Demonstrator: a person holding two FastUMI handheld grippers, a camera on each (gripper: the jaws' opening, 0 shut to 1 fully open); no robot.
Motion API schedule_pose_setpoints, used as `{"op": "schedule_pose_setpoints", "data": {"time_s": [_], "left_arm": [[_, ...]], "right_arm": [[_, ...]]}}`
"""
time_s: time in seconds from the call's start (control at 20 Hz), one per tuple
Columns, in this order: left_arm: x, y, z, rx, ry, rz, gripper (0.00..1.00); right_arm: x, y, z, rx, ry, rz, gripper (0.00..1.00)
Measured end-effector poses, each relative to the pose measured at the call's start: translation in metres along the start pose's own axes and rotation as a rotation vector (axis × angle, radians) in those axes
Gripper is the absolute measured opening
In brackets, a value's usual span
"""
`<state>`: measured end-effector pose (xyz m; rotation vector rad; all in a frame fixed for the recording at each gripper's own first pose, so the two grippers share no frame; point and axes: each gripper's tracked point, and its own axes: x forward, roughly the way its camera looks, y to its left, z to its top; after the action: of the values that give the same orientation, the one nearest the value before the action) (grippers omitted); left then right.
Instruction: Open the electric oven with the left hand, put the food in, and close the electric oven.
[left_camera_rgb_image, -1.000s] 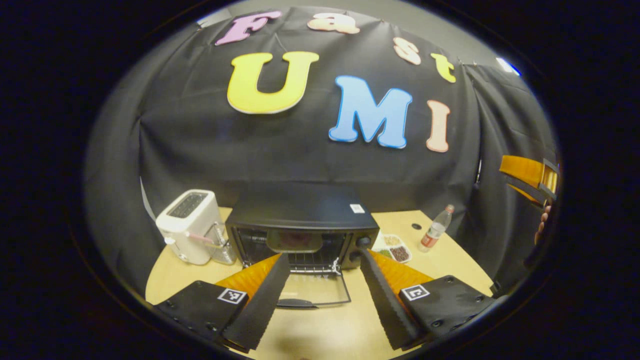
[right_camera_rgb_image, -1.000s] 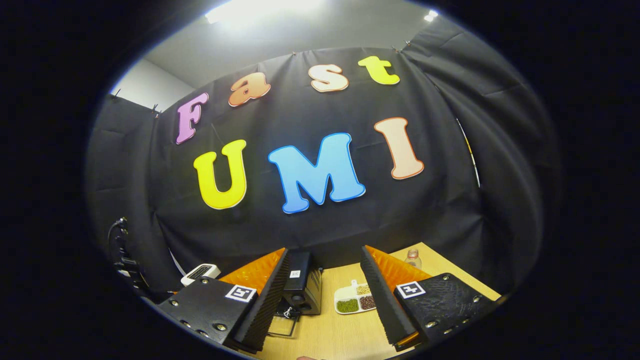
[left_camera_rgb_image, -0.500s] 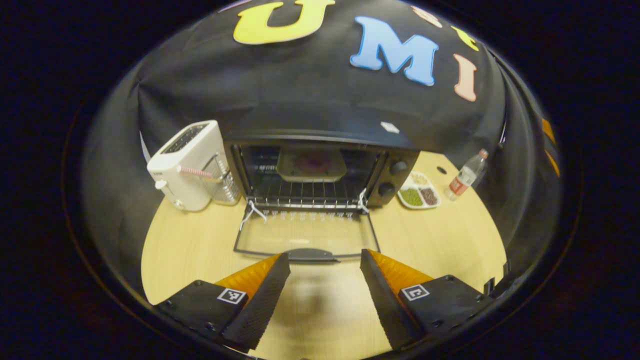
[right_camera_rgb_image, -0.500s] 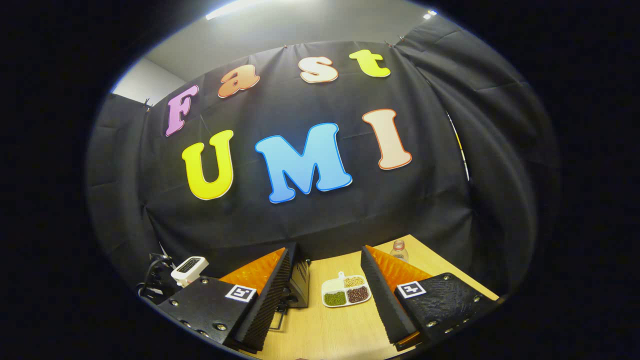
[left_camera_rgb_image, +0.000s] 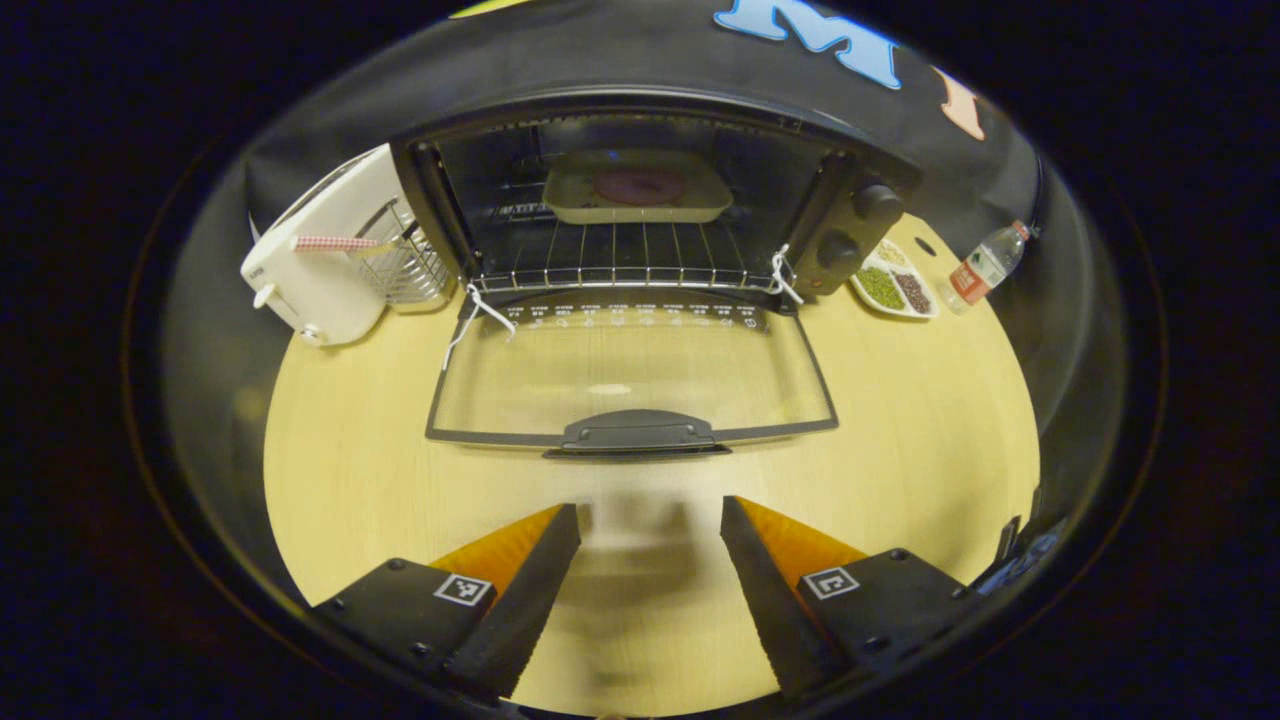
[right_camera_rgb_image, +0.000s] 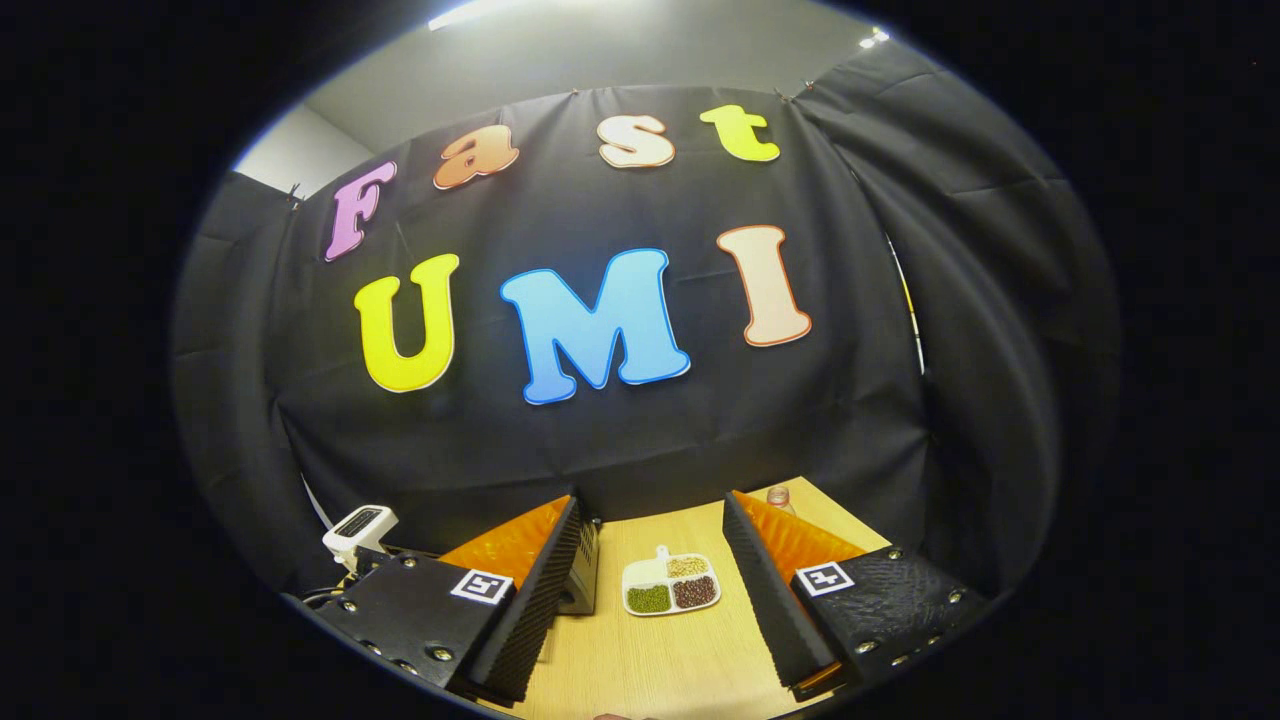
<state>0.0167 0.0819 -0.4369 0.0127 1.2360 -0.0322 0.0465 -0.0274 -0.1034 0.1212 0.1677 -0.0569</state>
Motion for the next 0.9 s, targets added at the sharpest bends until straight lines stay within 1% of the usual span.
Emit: {"op": "schedule_pose_setpoints", "data": {"time_s": [0.05,0.1,0.2,0.25,0.3,0.35,0.4,0.5,0.7,0.8,0.9], "left_arm": [[0.005,0.001,0.0,0.0,0.008,0.002,0.97],[0.01,0.002,0.001,0.002,0.016,0.002,1.0],[0.018,0.004,0.0,0.007,0.039,0.005,1.0],[0.023,0.005,-0.001,0.006,0.049,0.005,0.97],[0.027,0.006,-0.001,0.005,0.059,0.004,0.97],[0.031,0.007,-0.001,0.003,0.066,0.005,1.0],[0.034,0.008,0.001,0.004,0.07,0.006,0.97],[0.039,0.008,0.003,0.008,0.073,0.003,0.97],[0.048,0.01,0.006,0.014,0.084,0.009,0.97],[0.052,0.011,0.005,0.035,0.088,0.019,0.97],[0.05,0.01,0.006,0.031,0.094,0.02,0.96]], "right_arm": [[-0.001,-0.003,-0.001,0.0,0.002,-0.01,0.88],[-0.001,-0.005,-0.001,0.0,0.004,-0.017,0.88],[-0.001,-0.008,-0.004,0.001,0.014,-0.029,0.88],[-0.002,-0.009,-0.005,0.0,0.016,-0.035,0.88],[-0.003,-0.01,-0.004,-0.001,0.015,-0.039,0.88],[-0.002,-0.01,-0.004,-0.005,0.012,-0.044,0.88],[-0.002,-0.011,-0.003,-0.01,0.012,-0.049,0.88],[-0.002,-0.01,-0.003,-0.019,0.012,-0.054,0.88],[0.002,-0.005,-0.004,-0.036,0.023,-0.051,0.88],[0.004,0.0,-0.004,-0.053,0.025,-0.043,0.88],[0.005,0.007,-0.003,-0.064,0.025,-0.031,0.88]]}}
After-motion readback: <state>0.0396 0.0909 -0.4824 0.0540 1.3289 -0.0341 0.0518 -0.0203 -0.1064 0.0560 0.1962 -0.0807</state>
